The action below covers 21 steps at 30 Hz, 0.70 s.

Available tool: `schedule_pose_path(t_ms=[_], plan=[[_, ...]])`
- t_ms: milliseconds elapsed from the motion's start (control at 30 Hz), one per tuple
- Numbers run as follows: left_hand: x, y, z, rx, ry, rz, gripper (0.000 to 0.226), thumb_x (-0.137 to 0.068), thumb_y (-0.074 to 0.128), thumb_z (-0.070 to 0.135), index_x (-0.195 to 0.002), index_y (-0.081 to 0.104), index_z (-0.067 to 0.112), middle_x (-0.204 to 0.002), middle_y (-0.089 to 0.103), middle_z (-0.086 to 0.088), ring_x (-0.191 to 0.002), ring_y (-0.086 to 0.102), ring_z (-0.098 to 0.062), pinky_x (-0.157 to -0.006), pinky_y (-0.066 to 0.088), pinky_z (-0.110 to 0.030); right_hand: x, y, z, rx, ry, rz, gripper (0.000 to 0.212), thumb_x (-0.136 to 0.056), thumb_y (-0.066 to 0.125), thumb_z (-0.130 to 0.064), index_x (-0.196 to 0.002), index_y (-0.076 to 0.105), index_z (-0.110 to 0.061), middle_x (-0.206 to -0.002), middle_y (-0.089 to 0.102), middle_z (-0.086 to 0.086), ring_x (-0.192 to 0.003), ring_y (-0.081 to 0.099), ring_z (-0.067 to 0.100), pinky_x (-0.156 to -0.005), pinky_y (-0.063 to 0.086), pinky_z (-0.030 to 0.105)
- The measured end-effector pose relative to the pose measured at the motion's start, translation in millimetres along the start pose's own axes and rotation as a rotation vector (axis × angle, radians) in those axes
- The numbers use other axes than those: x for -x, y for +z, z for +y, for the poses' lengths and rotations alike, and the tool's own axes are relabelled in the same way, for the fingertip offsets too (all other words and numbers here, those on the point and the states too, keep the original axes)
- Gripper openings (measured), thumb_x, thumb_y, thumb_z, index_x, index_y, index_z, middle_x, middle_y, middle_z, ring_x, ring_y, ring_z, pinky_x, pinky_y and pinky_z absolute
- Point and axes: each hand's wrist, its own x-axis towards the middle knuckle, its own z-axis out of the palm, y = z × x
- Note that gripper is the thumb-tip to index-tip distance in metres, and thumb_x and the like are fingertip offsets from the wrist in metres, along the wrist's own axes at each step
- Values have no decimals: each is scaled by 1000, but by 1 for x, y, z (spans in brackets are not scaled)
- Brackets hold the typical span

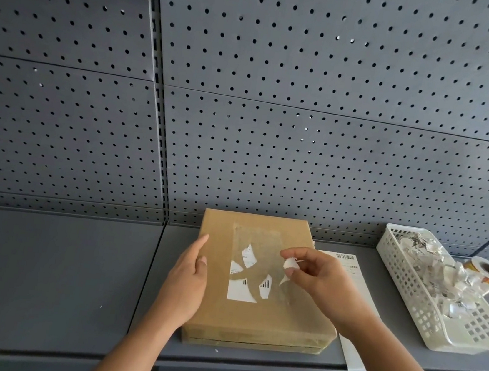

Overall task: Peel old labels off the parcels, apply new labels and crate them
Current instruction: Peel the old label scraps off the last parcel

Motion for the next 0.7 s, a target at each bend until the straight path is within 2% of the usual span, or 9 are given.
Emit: schedule_pose_path(t_ms=[133,233,333,400,500,567,633,700], plan=[[0,-1,-1,2,0,-1,48,-110,30,30,-154,26,47,-161,27,20,-148,29,-7,-119,25,-32,0,-7,-4,-55,-22,65,24,-93,65,-7,-104,74,-26,-92,75,-6,-90,68,17,-83,51,24],[-1,-1,-1,-1,-1,-6,48,-109,29,31,-154,26,48,-161,27,18,-147,29,-8,-119,27,-35,3,-14,-8,-71,-52,93,22,-94,61,-3,-105,72,-19,-91,77,-4,-92,67,22,-83,50,29],[-1,-1,-1,1,-3,-8,47,-109,29,32,-153,26,49,-161,27,18,-147,29,-9,-119,27,-36,6,-20,-8,-64,-80,115,19,-94,60,-2,-96,72,-16,-91,76,-2,-93,68,21,-88,49,29],[-1,-2,-1,5,-2,-7,47,-109,29,32,-153,26,49,-161,28,18,-147,30,-9,-119,27,-36,6,-25,-6,-50,-99,137,19,-95,59,-2,-91,72,-15,-92,76,0,-92,69,18,-87,53,31],[0,-2,-1,3,5,-10,47,-110,29,31,-153,27,48,-161,28,18,-147,30,-8,-119,27,-34,9,-34,-4,-122,-86,210,17,-95,59,-4,-88,74,-9,-89,75,6,-88,74,23,-77,60,34],[0,-2,-1,3,8,-11,47,-110,29,31,-153,27,47,-161,29,18,-147,30,-8,-118,26,-33,11,-44,-2,-121,-70,272,17,-97,58,-8,-92,74,-12,-87,76,5,-85,74,22,-77,60,33],[-1,-2,-1,-1,6,-11,47,-110,30,31,-153,28,47,-161,29,17,-147,30,-9,-118,26,-34,12,-56,4,-93,-48,309,12,-96,62,-14,-102,72,-18,-87,77,0,-86,74,17,-85,57,36],[-1,-2,-1,-1,2,-11,47,-110,30,31,-153,28,47,-161,29,17,-147,30,-10,-117,27,-35,16,-69,8,-66,-34,316,19,-93,66,-17,-111,69,-23,-93,77,-7,-94,72,13,-92,53,35]])
